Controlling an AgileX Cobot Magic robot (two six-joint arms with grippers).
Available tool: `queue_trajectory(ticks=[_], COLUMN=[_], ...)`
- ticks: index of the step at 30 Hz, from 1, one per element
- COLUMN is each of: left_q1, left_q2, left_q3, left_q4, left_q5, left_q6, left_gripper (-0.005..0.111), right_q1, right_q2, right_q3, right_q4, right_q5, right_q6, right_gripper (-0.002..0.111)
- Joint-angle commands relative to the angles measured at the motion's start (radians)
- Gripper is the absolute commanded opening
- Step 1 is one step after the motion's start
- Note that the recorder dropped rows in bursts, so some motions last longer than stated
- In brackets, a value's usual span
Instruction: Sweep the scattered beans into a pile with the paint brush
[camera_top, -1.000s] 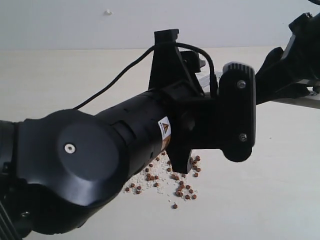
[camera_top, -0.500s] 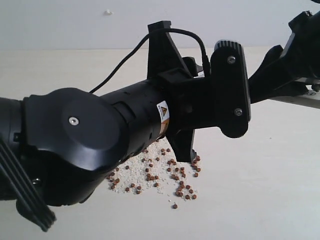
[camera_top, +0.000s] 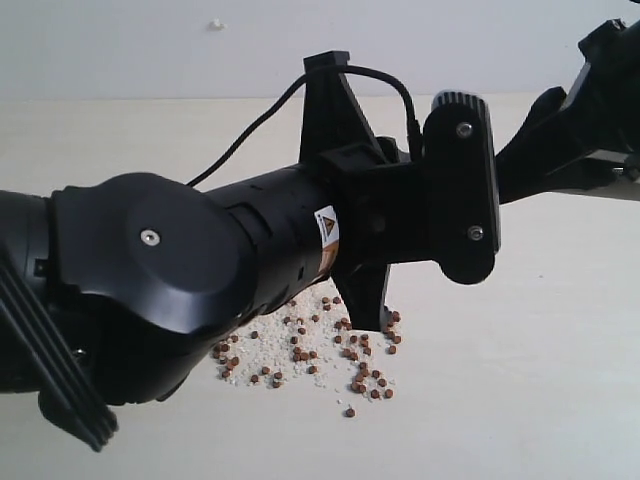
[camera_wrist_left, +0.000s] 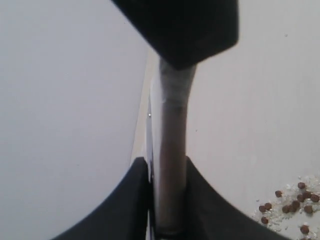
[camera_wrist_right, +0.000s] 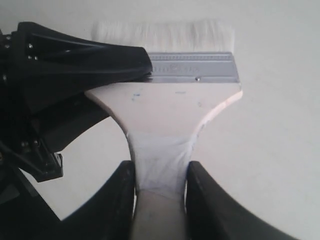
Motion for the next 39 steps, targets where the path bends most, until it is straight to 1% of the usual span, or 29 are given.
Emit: queue_trajectory(ticks=[1,3,4,5,8,10,13,16,18,21,22,24,26,28,30,31,32,33,34,35,36,39], left_q1=[0.011,0.032,0.048,0.067,0.121,0.166,0.242,0.341,0.439,0.611,0.653,0.748,0.822,0.878,0.929,0.948,0.973,0.990,1.028,1.041,1.066,1.077], left_q2=[-0.005,-0.008,-0.010,-0.010,-0.010,-0.010,-0.011,-0.021,-0.028,-0.031,-0.031,-0.031,-0.031,-0.031,-0.031,-0.031,-0.031,-0.031,-0.031,-0.029,-0.020,0.001], left_q3=[-0.007,-0.007,-0.007,-0.007,-0.007,-0.007,-0.007,-0.007,-0.007,-0.007,-0.007,-0.007,-0.007,-0.007,-0.007,-0.007,-0.007,-0.007,-0.007,-0.007,-0.007,-0.007], left_q4=[-0.012,-0.026,-0.031,-0.034,-0.050,-0.063,-0.065,-0.082,-0.098,-0.139,-0.141,-0.141,-0.131,-0.107,-0.117,-0.134,-0.165,-0.182,-0.208,-0.214,-0.214,-0.191], left_q5=[-0.021,-0.096,-0.147,-0.197,-0.284,-0.311,-0.389,-0.533,-0.721,-1.012,-1.097,-1.192,-1.241,-1.313,-1.432,-1.482,-1.556,-1.602,-1.705,-1.736,-1.736,-1.736], left_q6=[-0.025,-0.021,-0.021,-0.021,-0.021,-0.021,-0.021,-0.026,-0.029,-0.033,-0.047,-0.075,-0.116,-0.123,-0.109,-0.090,-0.069,-0.061,-0.054,-0.054,-0.062,-0.074], left_gripper=[0.000,0.000,0.000,0.000,0.000,0.000,0.000,0.000,0.000,0.000,0.000,0.000,0.000,0.000,0.000,0.000,0.000,0.000,0.000,0.000,0.000,0.000], right_q1=[0.002,0.002,0.002,0.002,0.002,0.002,0.002,0.002,0.002,0.002,0.002,0.002,0.002,0.002,0.002,0.002,0.002,0.002,0.002,0.002,0.002,0.002], right_q2=[-0.003,-0.003,-0.003,-0.005,-0.024,-0.046,-0.091,-0.132,-0.144,-0.148,-0.148,-0.148,-0.148,-0.148,-0.148,-0.148,-0.143,-0.139,-0.120,-0.110,-0.088,-0.023], right_q3=[0.001,-0.017,-0.029,-0.042,-0.077,-0.090,-0.103,-0.103,-0.103,-0.101,-0.097,-0.078,-0.040,0.009,0.056,0.073,0.094,0.109,0.140,0.157,0.185,0.198], right_q4=[0.000,0.000,0.000,0.000,0.009,0.022,0.022,0.008,-0.002,-0.002,-0.002,0.017,0.074,0.171,0.353,0.440,0.571,0.650,0.823,0.900,1.018,1.128], right_q5=[-0.065,-0.075,-0.078,-0.079,-0.113,-0.150,-0.228,-0.299,-0.310,-0.310,-0.312,-0.346,-0.397,-0.463,-0.516,-0.518,-0.501,-0.479,-0.432,-0.415,-0.383,-0.260], right_q6=[-0.020,-0.028,-0.030,-0.035,-0.045,-0.049,-0.063,-0.075,-0.125,-0.200,-0.215,-0.242,-0.294,-0.386,-0.563,-0.679,-0.796,-0.912,-1.095,-1.178,-1.305,-1.446], right_gripper=[0.005,0.017,0.025,0.036,0.068,0.078,0.079,0.079,0.078,0.076,0.076,0.076,0.076,0.076,0.076,0.076,0.076,0.076,0.076,0.076,0.076,0.076])
